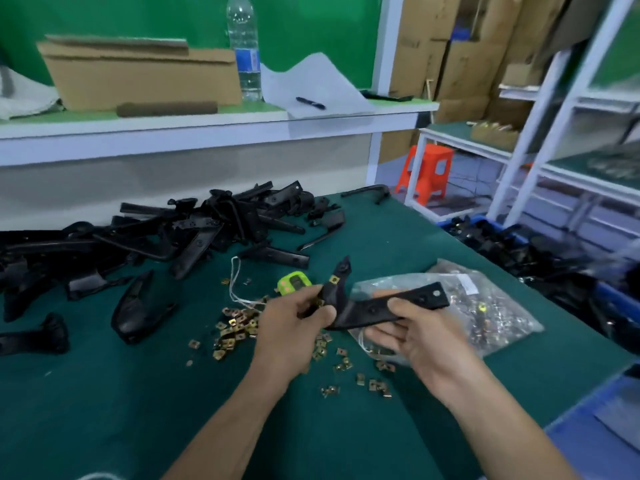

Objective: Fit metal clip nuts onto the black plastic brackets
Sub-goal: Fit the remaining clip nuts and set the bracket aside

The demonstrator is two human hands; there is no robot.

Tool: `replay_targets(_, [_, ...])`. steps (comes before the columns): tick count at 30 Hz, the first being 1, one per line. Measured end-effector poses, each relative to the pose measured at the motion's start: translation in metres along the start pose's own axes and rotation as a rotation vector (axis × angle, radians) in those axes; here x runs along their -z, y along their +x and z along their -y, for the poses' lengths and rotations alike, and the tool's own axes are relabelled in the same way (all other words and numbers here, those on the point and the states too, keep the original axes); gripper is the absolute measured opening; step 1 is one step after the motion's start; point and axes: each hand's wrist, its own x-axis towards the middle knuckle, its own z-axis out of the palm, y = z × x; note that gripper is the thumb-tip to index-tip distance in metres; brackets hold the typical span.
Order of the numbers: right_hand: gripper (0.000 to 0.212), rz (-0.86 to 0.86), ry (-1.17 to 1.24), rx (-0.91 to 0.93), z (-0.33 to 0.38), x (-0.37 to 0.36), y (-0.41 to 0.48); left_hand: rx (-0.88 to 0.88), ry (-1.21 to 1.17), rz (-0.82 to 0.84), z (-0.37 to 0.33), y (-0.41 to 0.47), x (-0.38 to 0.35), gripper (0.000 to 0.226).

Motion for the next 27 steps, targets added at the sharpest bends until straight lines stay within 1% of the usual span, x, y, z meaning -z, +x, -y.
replay_targets(1, [0.019,-0.032,0.002,0.021,0.007,0.015,-0.009,-0.028,0.056,0.040,-0.009,0.001,-0.016,0.043])
replay_targets(3, [0.020,-0.133,0.022,0.062,0.020,0.045,-0.026,-0.060,0.117,0.111,-0.028,0.003,-0.052,0.018])
replay_targets(4, [0.020,-0.195,0.043,0.077,0.025,0.061,-0.035,-0.072,0.123,0.148,-0.037,0.004,-0.071,0.017])
replay_targets(7, [0.019,-0.378,0.152,0.098,0.036,0.110,-0.057,-0.094,0.068,0.279,-0.058,0.001,-0.132,0.023])
replay_targets(9, [0.020,-0.469,0.248,0.089,0.042,0.145,-0.071,-0.070,0.013,0.374,-0.069,-0.002,-0.174,0.025])
replay_targets(12, [0.017,-0.588,0.368,0.062,0.045,0.190,-0.092,0.083,-0.072,0.566,-0.079,-0.004,-0.226,0.036])
replay_targets(14, [0.014,-0.617,0.465,0.018,0.048,0.212,-0.092,0.176,-0.090,0.655,-0.084,0.003,-0.255,0.032])
replay_targets(16, [0.016,-0.633,0.561,0.010,0.068,0.231,-0.071,0.260,-0.161,0.638,-0.095,0.025,-0.286,0.024])
replay_targets(18, [0.013,-0.620,0.631,0.086,0.108,0.251,-0.030,0.408,-0.341,0.586,-0.115,0.059,-0.309,0.025])
replay_targets(19, [0.021,-0.599,0.671,0.122,0.129,0.258,-0.008,0.474,-0.449,0.587,-0.127,0.076,-0.316,0.024])
replay_targets(20, [0.039,-0.584,0.717,0.143,0.146,0.265,0.012,0.519,-0.526,0.602,-0.137,0.090,-0.320,0.026])
replay_targets(21, [0.055,-0.594,0.718,0.145,0.158,0.270,0.029,0.542,-0.543,0.621,-0.143,0.100,-0.320,0.032])
replay_targets(22, [0.062,-0.607,0.650,0.122,0.162,0.274,0.045,0.537,-0.519,0.652,-0.146,0.107,-0.318,0.040])
replay_targets(23, [0.061,-0.642,0.521,0.076,0.159,0.274,0.056,0.495,-0.444,0.677,-0.145,0.111,-0.312,0.052])
replay_targets(24, [0.054,-0.677,0.371,0.035,0.150,0.271,0.064,0.420,-0.343,0.691,-0.142,0.113,-0.303,0.058])
replay_targets(25, [0.041,-0.694,0.236,0.027,0.139,0.264,0.068,0.323,-0.249,0.699,-0.138,0.113,-0.289,0.056])
replay_targets(27, [0.015,-0.695,0.057,0.078,0.115,0.248,0.077,0.155,-0.128,0.664,-0.122,0.114,-0.258,0.038])
